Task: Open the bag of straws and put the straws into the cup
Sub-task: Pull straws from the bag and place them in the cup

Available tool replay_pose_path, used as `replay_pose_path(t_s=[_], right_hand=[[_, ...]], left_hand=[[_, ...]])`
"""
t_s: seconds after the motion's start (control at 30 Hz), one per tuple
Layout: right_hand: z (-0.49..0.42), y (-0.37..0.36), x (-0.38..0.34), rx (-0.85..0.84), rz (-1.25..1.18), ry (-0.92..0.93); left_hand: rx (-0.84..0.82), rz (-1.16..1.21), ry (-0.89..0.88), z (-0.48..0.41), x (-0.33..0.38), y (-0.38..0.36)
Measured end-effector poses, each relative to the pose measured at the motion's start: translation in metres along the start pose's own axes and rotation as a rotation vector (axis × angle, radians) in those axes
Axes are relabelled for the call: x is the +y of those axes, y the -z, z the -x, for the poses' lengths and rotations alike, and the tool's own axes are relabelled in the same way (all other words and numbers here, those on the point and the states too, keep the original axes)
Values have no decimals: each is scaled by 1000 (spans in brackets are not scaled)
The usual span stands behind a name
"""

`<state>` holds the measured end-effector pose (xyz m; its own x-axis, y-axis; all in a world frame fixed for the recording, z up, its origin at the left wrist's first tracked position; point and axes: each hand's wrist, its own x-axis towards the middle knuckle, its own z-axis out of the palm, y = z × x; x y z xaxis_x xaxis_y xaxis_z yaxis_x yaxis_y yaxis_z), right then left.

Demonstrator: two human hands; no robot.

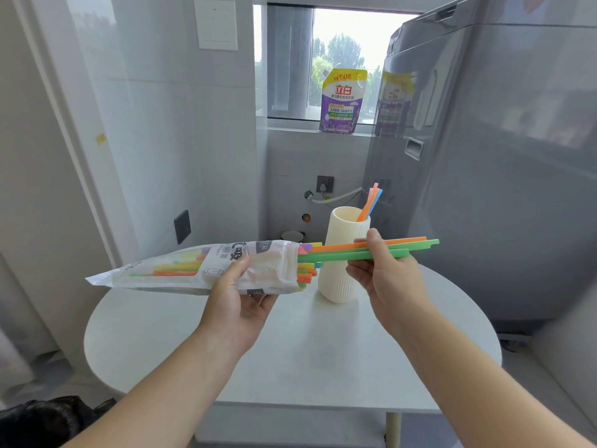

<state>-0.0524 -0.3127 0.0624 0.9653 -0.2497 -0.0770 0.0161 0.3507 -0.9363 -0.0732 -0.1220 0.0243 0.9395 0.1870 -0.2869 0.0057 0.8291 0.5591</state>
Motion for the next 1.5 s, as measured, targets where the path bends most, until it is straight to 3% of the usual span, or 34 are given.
replay_pose_path(t_s=[0.53, 0.9, 1.07, 1.5], right_hand=[[-13, 39, -51, 132, 173, 206], [-9, 42, -80, 261, 218, 474], [-23, 32, -96, 262, 379, 589], [-77, -20, -92, 94, 868, 585]], left_hand=[[73, 33, -50, -15, 12, 11], [37, -26, -28, -15, 2, 9], [12, -75, -5, -12, -12, 3], [-34, -111, 20, -15, -21, 4]])
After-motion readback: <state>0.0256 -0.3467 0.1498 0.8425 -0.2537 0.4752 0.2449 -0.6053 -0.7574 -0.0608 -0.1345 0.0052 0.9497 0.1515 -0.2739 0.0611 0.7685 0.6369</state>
